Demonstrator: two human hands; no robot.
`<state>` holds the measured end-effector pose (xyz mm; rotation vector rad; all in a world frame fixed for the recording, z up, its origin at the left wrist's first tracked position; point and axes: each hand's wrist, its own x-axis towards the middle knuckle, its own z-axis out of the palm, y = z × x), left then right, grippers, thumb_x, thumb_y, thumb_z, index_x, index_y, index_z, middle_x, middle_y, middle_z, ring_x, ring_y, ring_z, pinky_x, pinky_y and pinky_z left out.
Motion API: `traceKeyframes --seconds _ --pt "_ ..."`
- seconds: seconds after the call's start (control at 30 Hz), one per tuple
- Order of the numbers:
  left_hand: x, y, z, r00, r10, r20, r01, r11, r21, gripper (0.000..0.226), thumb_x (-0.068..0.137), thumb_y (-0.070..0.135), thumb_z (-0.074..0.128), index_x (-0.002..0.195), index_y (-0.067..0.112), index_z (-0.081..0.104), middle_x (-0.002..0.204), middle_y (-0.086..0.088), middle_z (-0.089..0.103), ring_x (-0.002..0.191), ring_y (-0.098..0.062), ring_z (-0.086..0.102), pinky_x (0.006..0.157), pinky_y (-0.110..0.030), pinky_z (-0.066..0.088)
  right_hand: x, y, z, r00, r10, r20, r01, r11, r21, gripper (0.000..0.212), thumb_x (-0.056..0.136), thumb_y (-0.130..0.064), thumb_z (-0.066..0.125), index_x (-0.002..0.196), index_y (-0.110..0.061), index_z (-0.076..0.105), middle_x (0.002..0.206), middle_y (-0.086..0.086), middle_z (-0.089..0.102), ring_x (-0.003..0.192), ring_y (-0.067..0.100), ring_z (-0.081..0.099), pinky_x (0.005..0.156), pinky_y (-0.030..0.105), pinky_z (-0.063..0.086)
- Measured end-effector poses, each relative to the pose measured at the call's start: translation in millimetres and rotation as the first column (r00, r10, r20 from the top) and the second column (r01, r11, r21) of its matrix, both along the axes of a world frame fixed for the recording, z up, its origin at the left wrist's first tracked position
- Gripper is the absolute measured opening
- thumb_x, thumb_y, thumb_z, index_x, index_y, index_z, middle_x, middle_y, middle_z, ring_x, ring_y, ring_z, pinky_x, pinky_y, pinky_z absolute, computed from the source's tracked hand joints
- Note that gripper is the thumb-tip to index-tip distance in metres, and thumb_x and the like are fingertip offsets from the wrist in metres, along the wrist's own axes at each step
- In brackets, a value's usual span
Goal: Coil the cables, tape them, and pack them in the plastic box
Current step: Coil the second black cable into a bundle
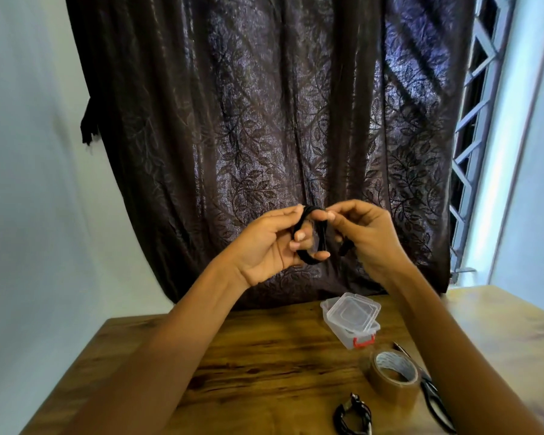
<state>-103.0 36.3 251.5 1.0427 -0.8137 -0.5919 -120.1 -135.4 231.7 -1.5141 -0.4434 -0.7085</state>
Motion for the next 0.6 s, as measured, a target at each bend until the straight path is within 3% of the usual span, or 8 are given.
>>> traceKeyframes --seconds 0.1,0.23,0.33,0.4,0.5,0.6 --pt "2.4 -2.5 -3.8 0.998 0.031 -0.048 -0.033 0.998 -0.051 0.032 0.098 0.016 0.028 0.098 0.002 0.058 0.049 0.004 0.041 0.042 -0.004 0.036 0.066 -0.034 0.057 1.0 6.4 -22.9 0.997 0.005 -0.081 0.002 0.996 0.085 0.034 0.056 -0.044 0.082 0.077 -0.019 0.072 0.07 0.007 0.067 0.06 0.019 0.056 0.053 0.026 0.046" --pt "7.7 -4.7 -12.7 0.993 0.071 -0.095 -0.08 0.993 -0.09 0.033 0.099 0.018 0.029 0.101 0.003 0.058 0.051 0.004 0.044 0.043 -0.004 0.039 0.065 -0.034 0.058 -4.9 23.1 -41.0 0.987 0.03 -0.16 -0.009 0.991 0.134 0.004 0.075 -0.016 0.068 0.078 -0.014 0.067 0.068 0.008 0.062 0.052 0.011 0.048 0.048 0.02 0.038" --pt "12.2 -5.1 -19.7 0.987 0.112 -0.118 -0.124 0.986 -0.107 0.033 0.099 0.018 0.03 0.101 0.004 0.059 0.053 0.003 0.046 0.044 -0.004 0.041 0.074 -0.039 0.054 -7.5 34.9 -50.4 0.975 0.069 -0.211 -0.032 0.984 0.177 0.011 0.086 -0.007 0.057 0.078 -0.012 0.063 0.059 0.0 0.058 0.05 0.009 0.043 0.046 0.018 0.034" --pt "12.8 -3.8 -22.6 0.985 0.13 -0.111 -0.141 0.985 -0.099 0.033 0.099 0.019 0.03 0.102 0.004 0.06 0.053 0.003 0.047 0.045 -0.004 0.042 0.081 -0.041 0.047 -9.8 38.1 -52.9 0.963 0.122 -0.238 -0.07 0.974 0.217 0.012 0.087 -0.007 0.055 0.079 -0.012 0.063 0.06 0.0 0.061 0.054 0.01 0.05 0.05 0.019 0.036" --pt "12.5 -0.4 -23.5 0.984 0.137 -0.117 -0.148 0.985 -0.093 0.032 0.099 0.018 0.03 0.102 0.004 0.059 0.053 0.003 0.048 0.044 -0.004 0.042 0.072 -0.036 0.056 -13.0 36.4 -57.4 0.933 0.234 -0.273 -0.142 0.937 0.318 0.01 0.088 -0.002 0.054 0.092 -0.007 0.061 0.059 -0.002 0.064 0.054 0.009 0.056 0.058 0.02 0.047" --pt "13.6 3.6 -22.2 0.985 0.141 -0.1 -0.148 0.986 -0.077 0.032 0.099 0.019 0.029 0.102 0.004 0.058 0.053 0.004 0.048 0.045 -0.004 0.042 0.073 -0.035 0.056 -16.6 35.0 -62.5 0.912 0.295 -0.285 -0.17 0.904 0.392 0.022 0.089 0.001 0.052 0.111 0.001 0.054 0.063 0.001 0.061 0.051 0.008 0.054 0.057 0.022 0.051"
